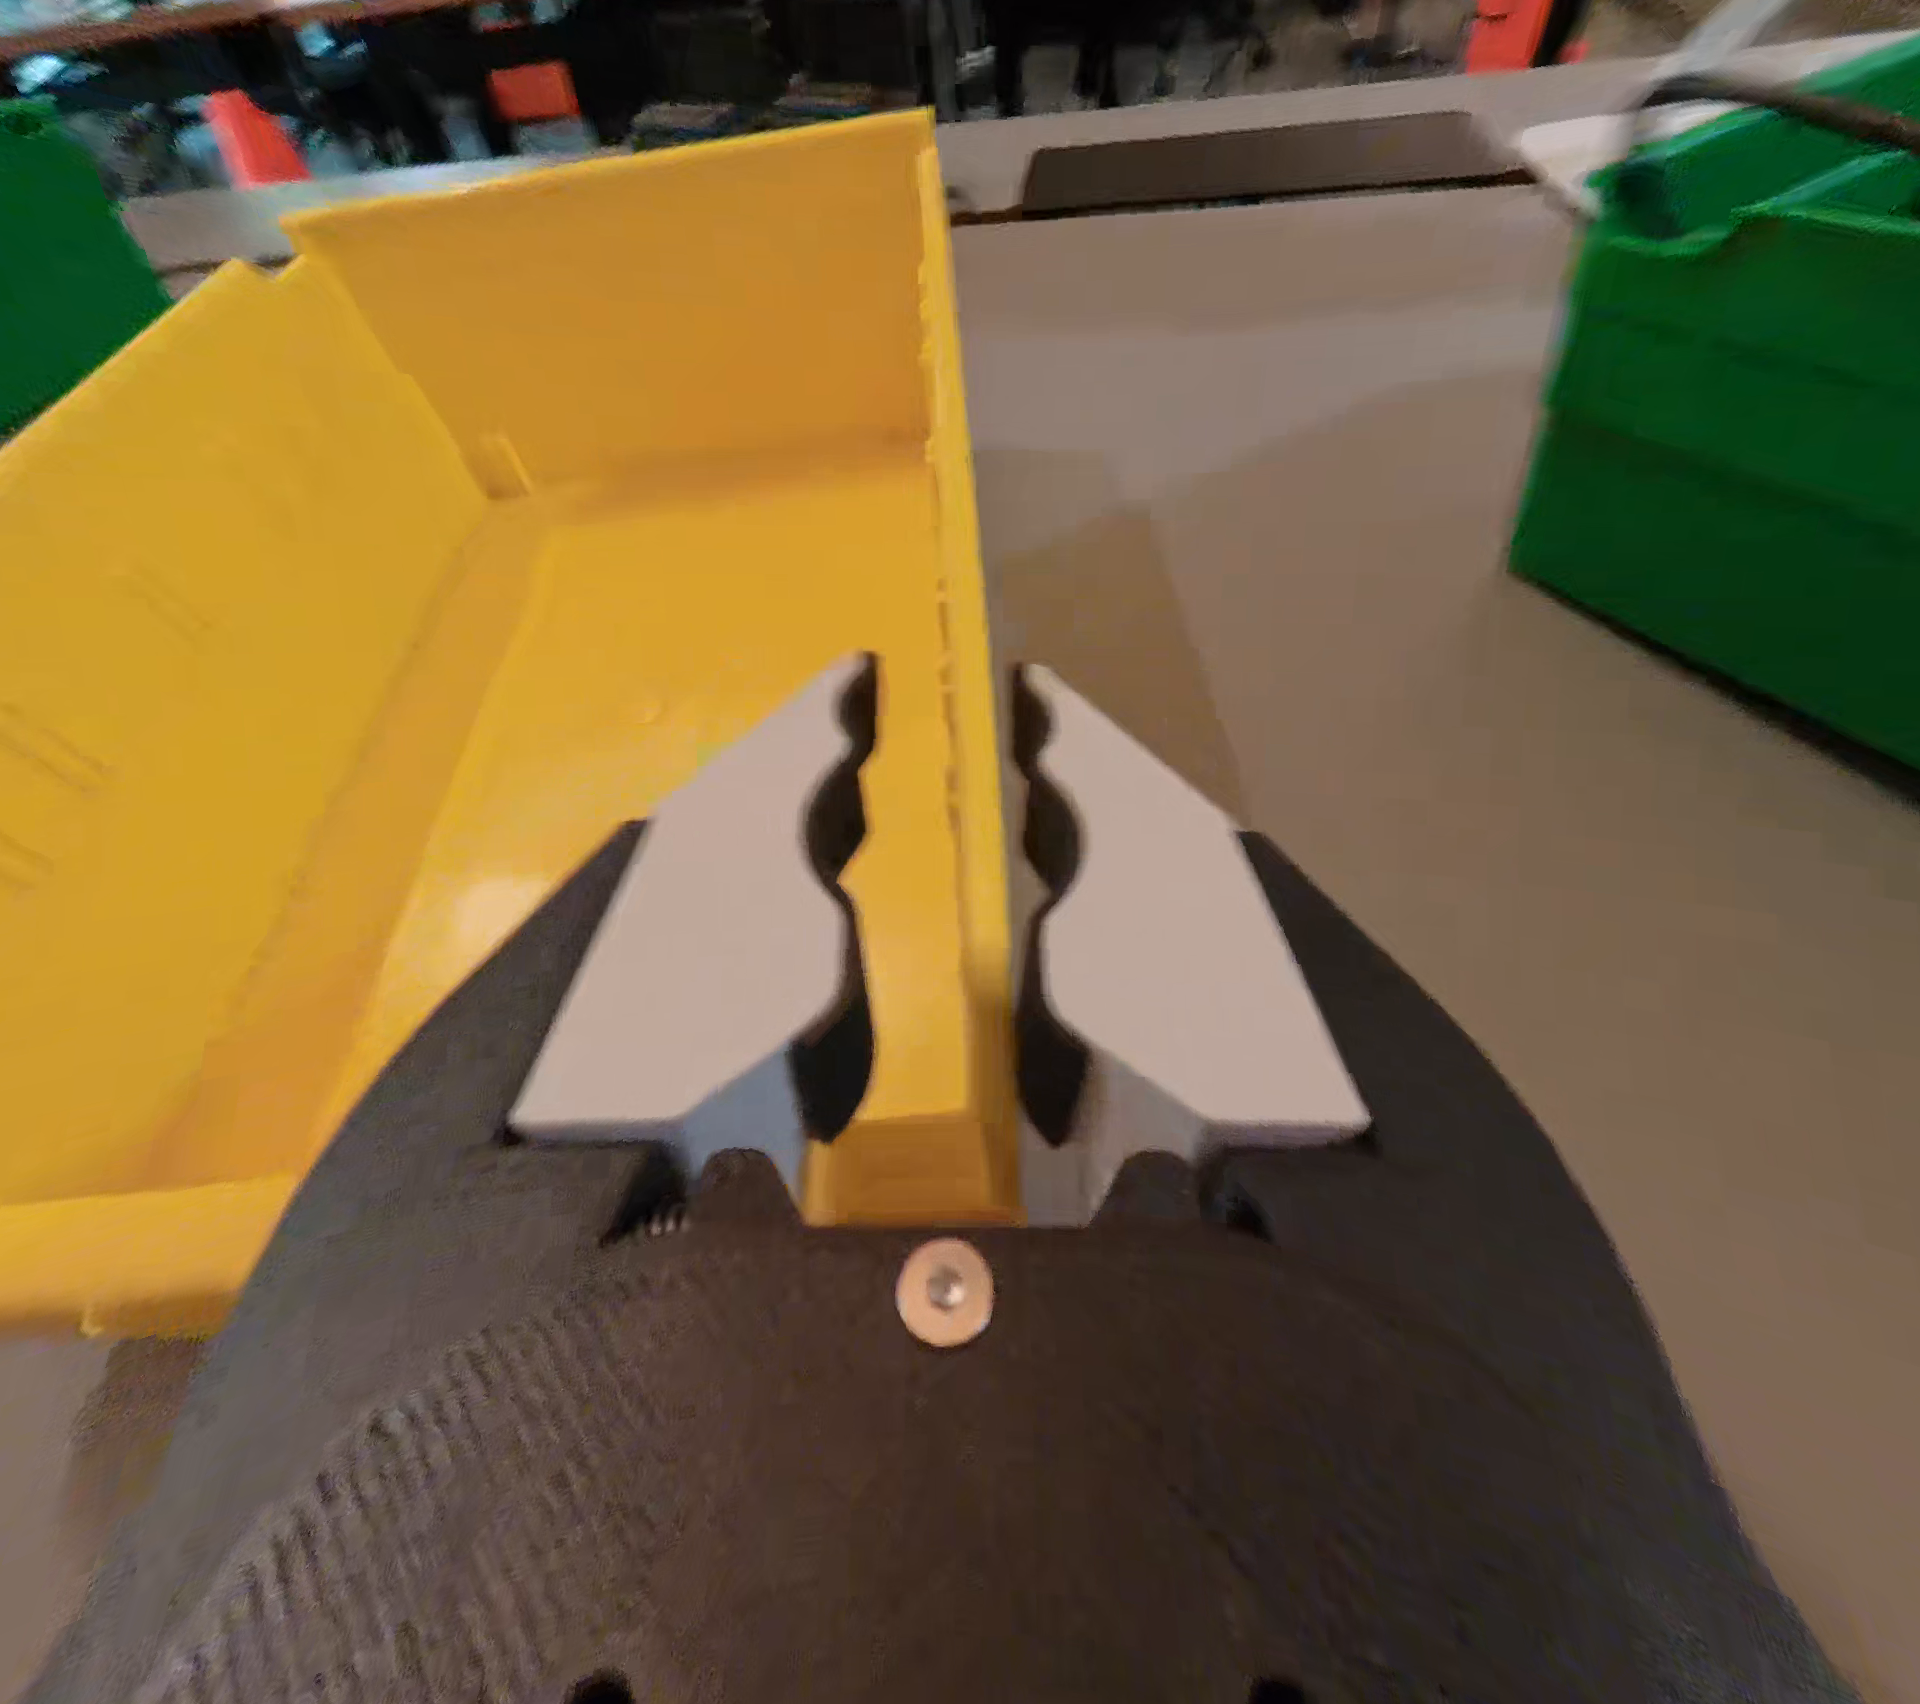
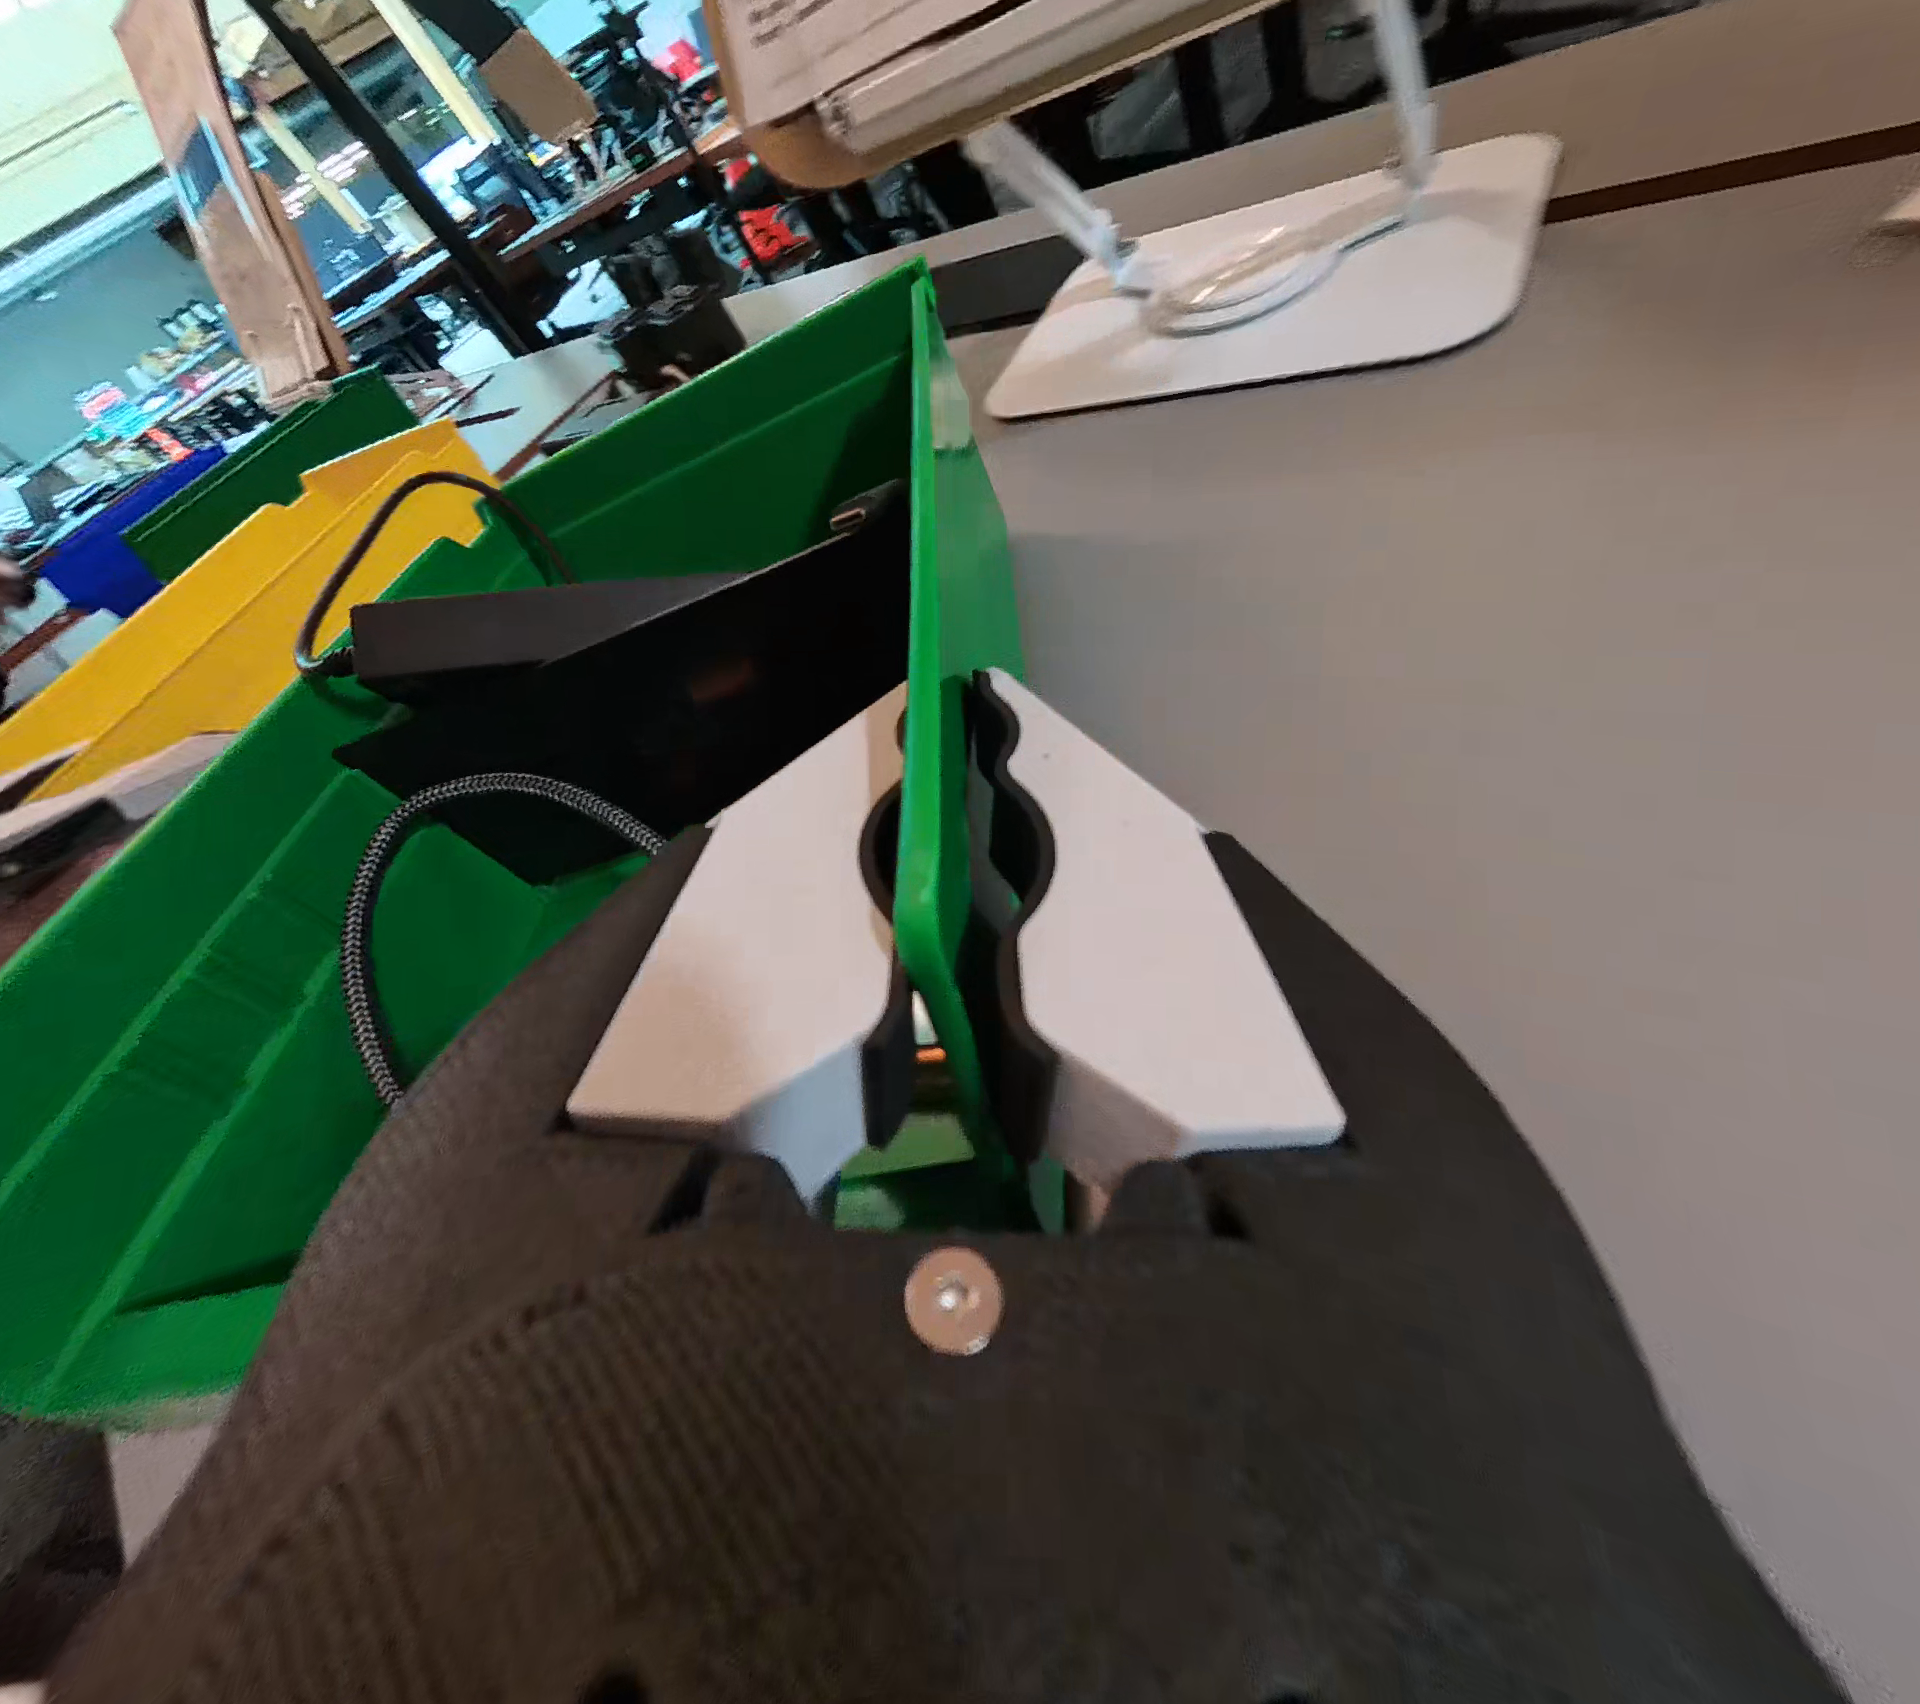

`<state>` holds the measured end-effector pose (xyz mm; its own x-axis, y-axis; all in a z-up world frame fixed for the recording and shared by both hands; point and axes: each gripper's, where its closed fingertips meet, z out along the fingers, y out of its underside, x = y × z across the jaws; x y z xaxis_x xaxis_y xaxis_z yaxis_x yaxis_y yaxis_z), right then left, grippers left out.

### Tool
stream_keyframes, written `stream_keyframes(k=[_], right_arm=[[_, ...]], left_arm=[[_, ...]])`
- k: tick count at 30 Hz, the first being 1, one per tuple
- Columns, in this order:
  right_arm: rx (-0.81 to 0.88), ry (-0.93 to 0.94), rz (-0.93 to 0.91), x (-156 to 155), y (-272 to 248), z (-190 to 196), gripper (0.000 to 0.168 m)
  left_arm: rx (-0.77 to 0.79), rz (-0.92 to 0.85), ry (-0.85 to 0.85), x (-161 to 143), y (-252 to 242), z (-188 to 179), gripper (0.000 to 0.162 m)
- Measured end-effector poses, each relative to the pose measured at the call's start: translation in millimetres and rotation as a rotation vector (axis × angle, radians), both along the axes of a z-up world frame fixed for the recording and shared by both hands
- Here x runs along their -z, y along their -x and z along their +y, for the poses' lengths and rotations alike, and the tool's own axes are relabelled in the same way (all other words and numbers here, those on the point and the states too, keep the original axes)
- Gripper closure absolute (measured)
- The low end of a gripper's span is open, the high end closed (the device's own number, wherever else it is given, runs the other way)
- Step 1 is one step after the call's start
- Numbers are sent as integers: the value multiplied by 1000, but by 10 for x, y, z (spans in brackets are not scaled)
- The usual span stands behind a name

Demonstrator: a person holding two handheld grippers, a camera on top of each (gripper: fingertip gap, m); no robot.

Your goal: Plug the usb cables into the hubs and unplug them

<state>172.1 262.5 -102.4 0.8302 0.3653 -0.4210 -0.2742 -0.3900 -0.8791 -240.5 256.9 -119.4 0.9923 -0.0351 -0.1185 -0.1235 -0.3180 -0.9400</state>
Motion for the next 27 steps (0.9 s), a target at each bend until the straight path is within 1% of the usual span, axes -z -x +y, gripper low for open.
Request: stream_keyframes(k=[1, 3, 4, 7, 8, 10, 12, 15, 17, 19, 20, 21, 23, 24, 26, 27], right_arm=[[-11, -6, 5, 15, 143, 23, 164], [-20, -25, 3, 39, 417, 51, 163], [-17, -36, -2, 43, 547, 60, 163], [3, -58, 1, 51, 947, 79, 161], [11, -60, 2, 47, 1094, 85, 159], [29, -58, 15, 46, 1418, 93, 156], [28, -28, 64, 66, 1781, 99, 151], [0, -5, 156, 22, 2366, 106, 137], [-36, -22, 133, -25, 2760, 98, 119], [-104, -35, 97, -75, 3149, 52, 101], [-160, -39, 94, -109, 3353, 0, 86], [-229, -40, 85, -135, 3543, -69, 71], [-400, -36, 49, -169, 3851, -255, 54], [-487, -42, 22, -191, 3924, -356, 50], [-578, -70, 8, -300, 3869, -471, 68], [-604, -81, 24, -379, 3772, -509, 68]], left_arm=[[8, 15, -15, -25, 20, -3, 160], [31, 40, 2, -46, 78, -17, 160], [42, 29, -11, -105, 112, -23, 159], [44, 37, -102, -434, 284, -70, 159], [27, 1, -115, -524, 364, -98, 160], [1, -44, -145, -669, 555, -155, 160], [-13, -5, -146, -768, 730, -223, 160], [-75, 44, -183, -985, 996, -334, 160], [-113, 44, -227, -1187, 1169, -429, 160], [-132, 28, -266, -1389, 1312, -537, 160], [-136, 19, -280, -1479, 1367, -591, 160], [-136, 11, -292, -1557, 1405, -643, 160], [-127, 5, -314, -1672, 1428, -732, 160], [-116, 7, -321, -1709, 1414, -761, 160], [-90, 10, -331, -1768, 1336, -787, 160], [-72, 9, -334, -1797, 1268, -787, 160]])
